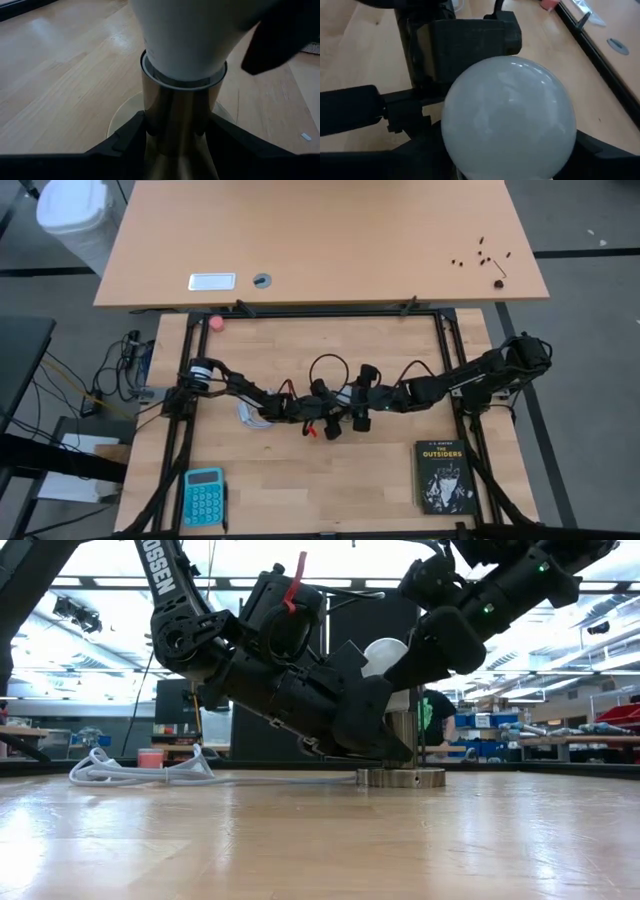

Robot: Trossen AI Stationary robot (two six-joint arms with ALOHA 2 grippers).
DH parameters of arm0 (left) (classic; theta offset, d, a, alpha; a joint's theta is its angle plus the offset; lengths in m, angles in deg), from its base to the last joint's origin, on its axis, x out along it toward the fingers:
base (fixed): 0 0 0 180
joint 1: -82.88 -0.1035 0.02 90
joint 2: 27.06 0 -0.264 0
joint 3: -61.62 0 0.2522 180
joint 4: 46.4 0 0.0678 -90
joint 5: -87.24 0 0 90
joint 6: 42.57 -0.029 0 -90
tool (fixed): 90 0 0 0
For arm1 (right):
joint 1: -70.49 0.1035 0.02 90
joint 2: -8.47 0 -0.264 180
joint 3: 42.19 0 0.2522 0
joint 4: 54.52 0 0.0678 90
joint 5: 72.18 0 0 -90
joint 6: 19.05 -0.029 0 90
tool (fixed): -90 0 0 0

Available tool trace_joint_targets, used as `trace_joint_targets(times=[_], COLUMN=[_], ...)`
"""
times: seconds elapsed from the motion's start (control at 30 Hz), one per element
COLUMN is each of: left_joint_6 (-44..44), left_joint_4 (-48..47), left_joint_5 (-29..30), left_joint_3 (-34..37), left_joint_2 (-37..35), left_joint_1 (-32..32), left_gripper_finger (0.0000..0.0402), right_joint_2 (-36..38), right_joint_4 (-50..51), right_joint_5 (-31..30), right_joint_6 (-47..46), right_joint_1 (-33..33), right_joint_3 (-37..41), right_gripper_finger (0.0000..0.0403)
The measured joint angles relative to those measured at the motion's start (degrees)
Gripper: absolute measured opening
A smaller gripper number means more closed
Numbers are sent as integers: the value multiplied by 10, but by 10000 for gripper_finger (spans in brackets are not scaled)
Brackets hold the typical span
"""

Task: Screw lightbulb
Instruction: Insert the white lightbulb into the silver lamp

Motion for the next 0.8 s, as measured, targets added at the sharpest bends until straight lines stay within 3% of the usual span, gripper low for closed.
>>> trace_joint_targets(times=[0.23,0.8], left_joint_6=[0,2], left_joint_4=[-1,-2], left_joint_5=[0,0], left_joint_3=[0,-1], left_joint_2=[0,0], left_joint_1=[0,0], left_gripper_finger=[188,188], right_joint_2=[2,24], right_joint_4=[22,64], right_joint_5=[21,111], right_joint_6=[-62,-85], right_joint_1=[-13,-43], right_joint_3=[-1,0], right_gripper_finger=[268,244])
